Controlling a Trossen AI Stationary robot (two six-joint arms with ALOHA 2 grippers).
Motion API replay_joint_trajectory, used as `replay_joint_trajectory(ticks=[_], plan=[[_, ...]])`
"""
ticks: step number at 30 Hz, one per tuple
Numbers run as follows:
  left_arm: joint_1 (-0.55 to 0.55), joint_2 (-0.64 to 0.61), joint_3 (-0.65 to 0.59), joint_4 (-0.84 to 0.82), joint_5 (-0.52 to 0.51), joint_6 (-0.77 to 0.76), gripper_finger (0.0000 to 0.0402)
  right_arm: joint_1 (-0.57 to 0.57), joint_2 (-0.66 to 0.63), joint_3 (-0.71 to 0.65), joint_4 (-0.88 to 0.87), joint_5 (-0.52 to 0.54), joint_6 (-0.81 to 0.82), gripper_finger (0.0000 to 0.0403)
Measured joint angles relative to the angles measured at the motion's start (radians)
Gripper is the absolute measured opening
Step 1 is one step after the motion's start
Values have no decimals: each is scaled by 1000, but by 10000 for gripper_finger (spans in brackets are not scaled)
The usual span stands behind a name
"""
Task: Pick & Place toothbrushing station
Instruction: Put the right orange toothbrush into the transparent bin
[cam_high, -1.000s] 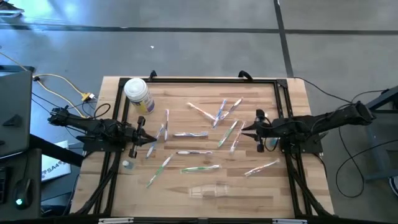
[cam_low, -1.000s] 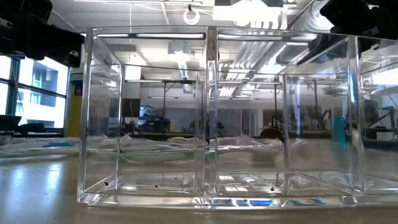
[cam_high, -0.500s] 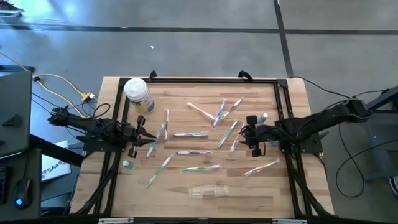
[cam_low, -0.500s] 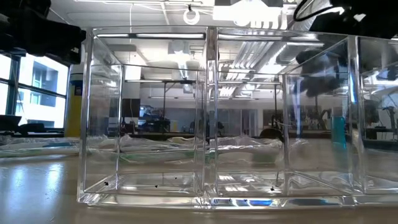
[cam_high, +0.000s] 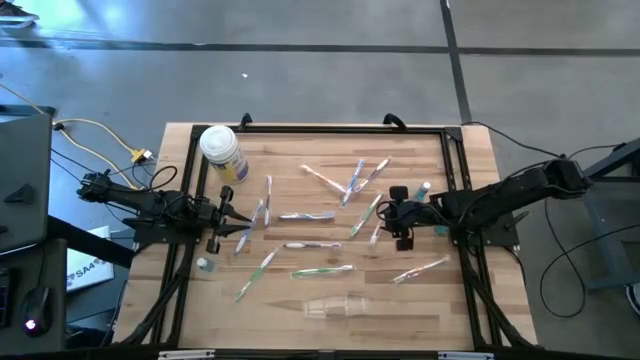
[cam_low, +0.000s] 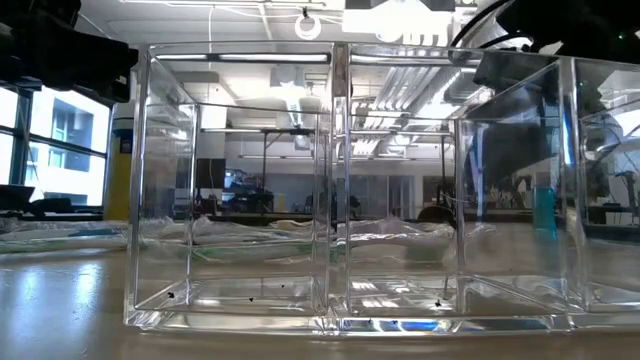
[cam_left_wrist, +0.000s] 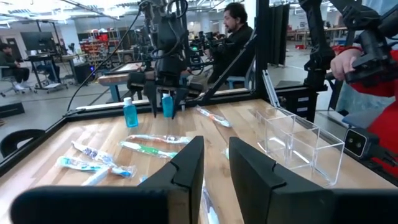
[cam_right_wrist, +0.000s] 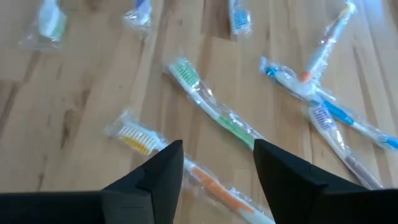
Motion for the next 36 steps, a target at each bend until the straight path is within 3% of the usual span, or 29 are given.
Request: replay_joint_trajectory(ticks=[7, 16, 29, 36], plan=[[0, 0, 0, 0, 1, -5, 77, 23, 37, 16, -29, -5, -18, 222], [0, 0, 0, -1, 9, -5, 77, 23, 193, 15, -7, -10, -50, 224], [0, 0, 0, -2, 9, 0, 77, -51, 336, 22, 68, -133, -104, 224], [0, 0, 0, -8, 9, 0, 77, -85, 351, 21, 40, -193, 18, 184]])
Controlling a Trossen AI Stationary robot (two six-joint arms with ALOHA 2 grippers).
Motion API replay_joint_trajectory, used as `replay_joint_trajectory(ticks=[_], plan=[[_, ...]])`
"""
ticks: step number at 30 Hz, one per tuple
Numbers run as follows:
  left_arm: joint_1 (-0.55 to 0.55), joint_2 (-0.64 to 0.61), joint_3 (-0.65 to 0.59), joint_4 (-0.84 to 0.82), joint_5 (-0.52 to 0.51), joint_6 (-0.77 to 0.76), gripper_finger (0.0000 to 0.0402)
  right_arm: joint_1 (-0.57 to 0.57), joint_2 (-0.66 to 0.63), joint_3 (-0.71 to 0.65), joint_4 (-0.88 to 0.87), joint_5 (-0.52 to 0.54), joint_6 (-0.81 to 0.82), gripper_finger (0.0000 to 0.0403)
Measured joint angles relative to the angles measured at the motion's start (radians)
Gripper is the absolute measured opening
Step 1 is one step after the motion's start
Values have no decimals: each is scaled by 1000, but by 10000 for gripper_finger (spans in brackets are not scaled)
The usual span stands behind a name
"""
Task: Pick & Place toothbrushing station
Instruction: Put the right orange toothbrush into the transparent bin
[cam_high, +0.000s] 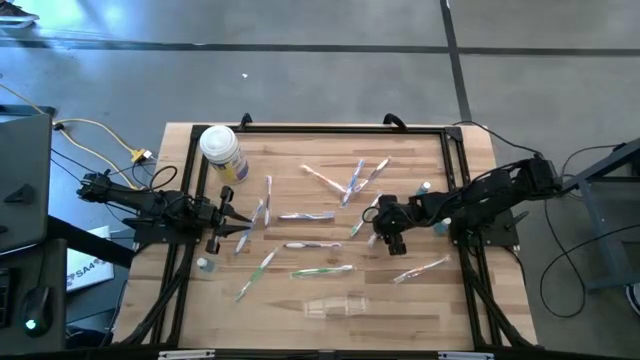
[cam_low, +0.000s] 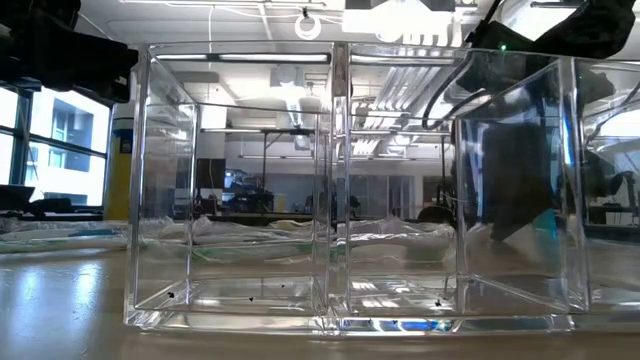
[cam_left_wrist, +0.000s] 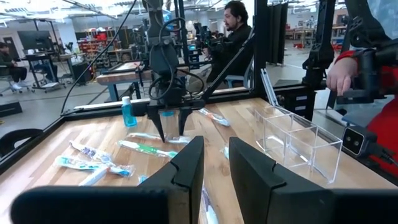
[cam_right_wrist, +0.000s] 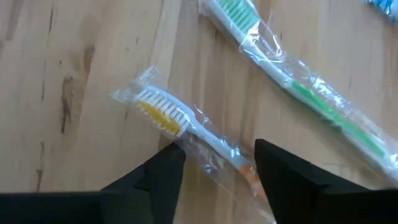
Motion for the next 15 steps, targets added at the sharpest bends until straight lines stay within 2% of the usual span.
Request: replay_joint_trajectory(ticks=[12, 15], plan=[[0, 0, 0, -2, 0, 0, 77, 4, 2, -2, -12, -33, 21, 26], [0, 0, 0, -2, 0, 0, 77, 4, 1, -2, -12, -29, 22, 13]])
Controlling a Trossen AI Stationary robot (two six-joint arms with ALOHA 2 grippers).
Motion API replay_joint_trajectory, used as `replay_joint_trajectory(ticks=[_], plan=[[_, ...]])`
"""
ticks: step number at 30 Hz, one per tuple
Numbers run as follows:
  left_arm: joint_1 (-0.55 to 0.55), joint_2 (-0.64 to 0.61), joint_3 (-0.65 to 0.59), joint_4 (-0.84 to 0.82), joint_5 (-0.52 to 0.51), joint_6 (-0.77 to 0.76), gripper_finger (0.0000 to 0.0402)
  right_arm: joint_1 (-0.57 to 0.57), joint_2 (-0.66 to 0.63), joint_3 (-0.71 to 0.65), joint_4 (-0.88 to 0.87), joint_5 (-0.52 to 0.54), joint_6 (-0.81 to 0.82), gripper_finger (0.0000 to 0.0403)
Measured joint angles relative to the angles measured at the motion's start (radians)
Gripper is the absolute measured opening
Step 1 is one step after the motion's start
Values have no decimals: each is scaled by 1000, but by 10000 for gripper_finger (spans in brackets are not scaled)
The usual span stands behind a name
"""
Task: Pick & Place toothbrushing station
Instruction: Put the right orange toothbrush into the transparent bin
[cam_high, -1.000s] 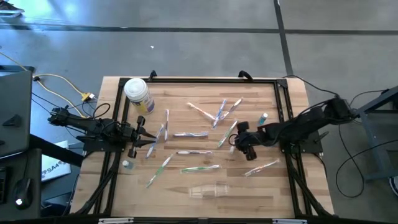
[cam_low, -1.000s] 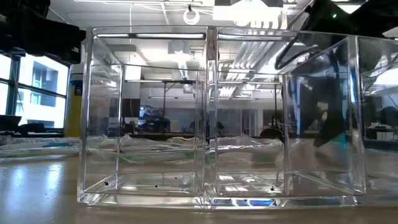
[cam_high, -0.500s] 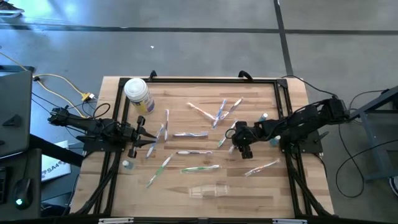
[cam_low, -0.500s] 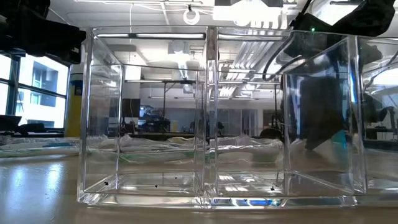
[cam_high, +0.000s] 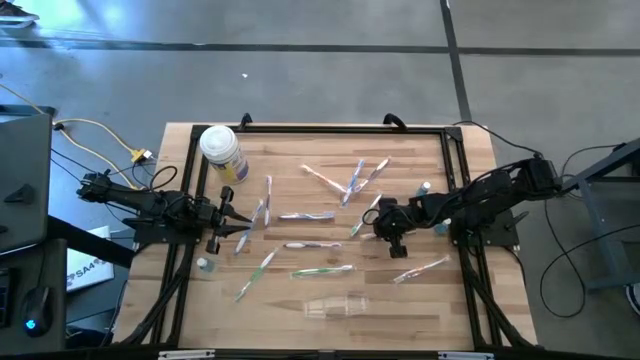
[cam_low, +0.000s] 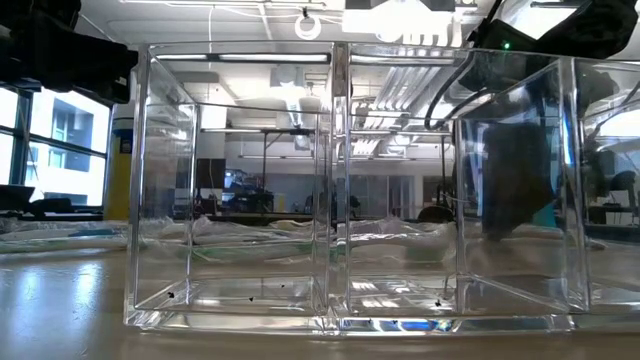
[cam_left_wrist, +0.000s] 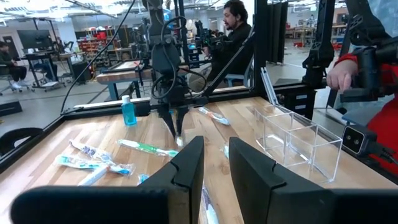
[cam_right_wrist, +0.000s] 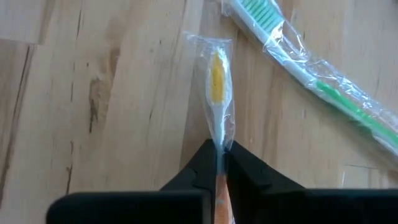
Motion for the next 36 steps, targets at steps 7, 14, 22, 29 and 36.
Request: replay_joint_trajectory(ticks=[7, 14, 22, 29, 36], plan=[[0, 0, 0, 0, -7, 0, 77, 6, -3, 8, -6, 23, 2, 8], [0, 0, 0, 0, -9, 0, 77, 75, -45, 70, -166, 246, -1, 5], [0, 0, 0, 1, -13, -1, 77, 163, -113, 197, -314, 382, 40, 4], [0, 0, 0, 1, -13, -1, 77, 254, -218, 270, -272, 410, 23, 4], [0, 0, 0, 1, -7, -1, 77, 364, -364, 270, -169, 374, 30, 4]])
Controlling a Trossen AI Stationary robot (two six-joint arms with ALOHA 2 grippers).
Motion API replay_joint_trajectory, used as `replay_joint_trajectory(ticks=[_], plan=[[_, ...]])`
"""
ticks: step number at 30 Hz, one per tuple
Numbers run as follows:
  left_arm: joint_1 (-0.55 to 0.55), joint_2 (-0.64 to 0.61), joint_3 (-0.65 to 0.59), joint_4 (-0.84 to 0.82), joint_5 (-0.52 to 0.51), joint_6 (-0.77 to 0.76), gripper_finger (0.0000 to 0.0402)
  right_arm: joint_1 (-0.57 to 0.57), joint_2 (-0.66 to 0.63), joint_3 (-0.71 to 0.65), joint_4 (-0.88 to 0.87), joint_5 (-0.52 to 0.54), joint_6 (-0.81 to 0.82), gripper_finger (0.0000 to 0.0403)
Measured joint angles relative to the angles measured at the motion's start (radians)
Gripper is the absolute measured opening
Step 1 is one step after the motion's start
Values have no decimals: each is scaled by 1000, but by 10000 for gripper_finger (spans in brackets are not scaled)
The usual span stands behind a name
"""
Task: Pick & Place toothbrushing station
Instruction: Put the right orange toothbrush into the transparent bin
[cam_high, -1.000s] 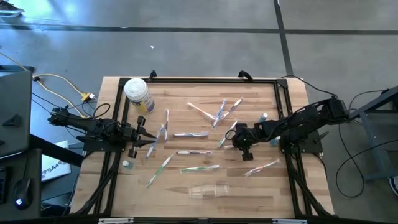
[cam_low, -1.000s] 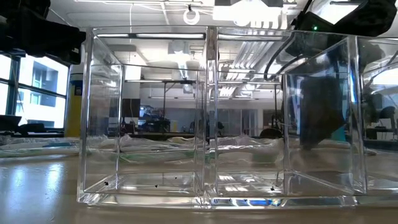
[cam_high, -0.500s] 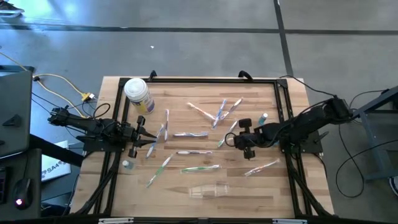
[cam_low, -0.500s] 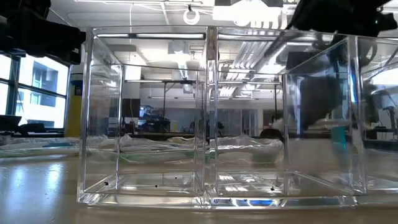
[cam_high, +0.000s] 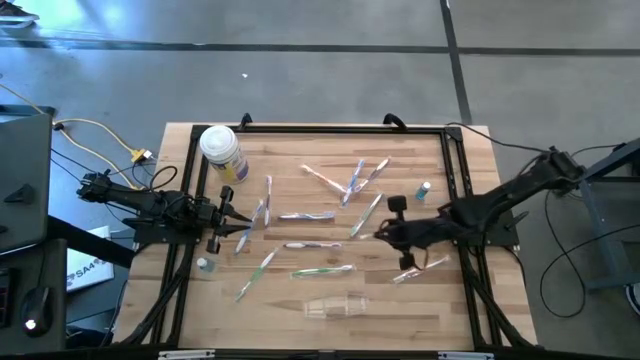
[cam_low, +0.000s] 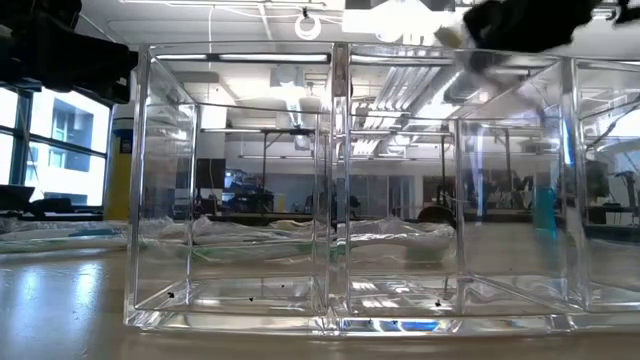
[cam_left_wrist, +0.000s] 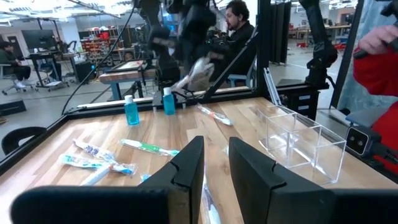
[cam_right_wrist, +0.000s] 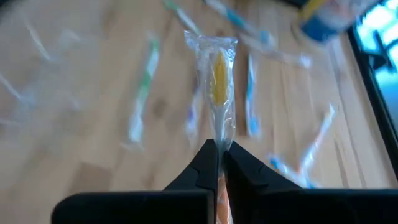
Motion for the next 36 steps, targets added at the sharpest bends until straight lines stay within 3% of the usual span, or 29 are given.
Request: replay_joint_trajectory(ticks=[8, 16, 19, 24, 30, 36], plan=[[0, 0, 0, 0, 14, 0, 77, 144, -58, -44, 145, 57, 47, 4], [0, 0, 0, 0, 14, -23, 77, 238, -58, -235, 681, 58, -29, 4], [0, 0, 0, 0, 15, -59, 77, 245, -59, -251, 829, 4, -116, 4], [0, 0, 0, 13, 17, -79, 77, 223, -46, -251, 1006, -183, -145, 4], [0, 0, 0, 17, 63, -134, 77, 219, 134, -251, 1295, -289, -123, 4], [0, 0, 0, 62, 114, -134, 77, 238, 360, -251, 1630, -243, -148, 4]])
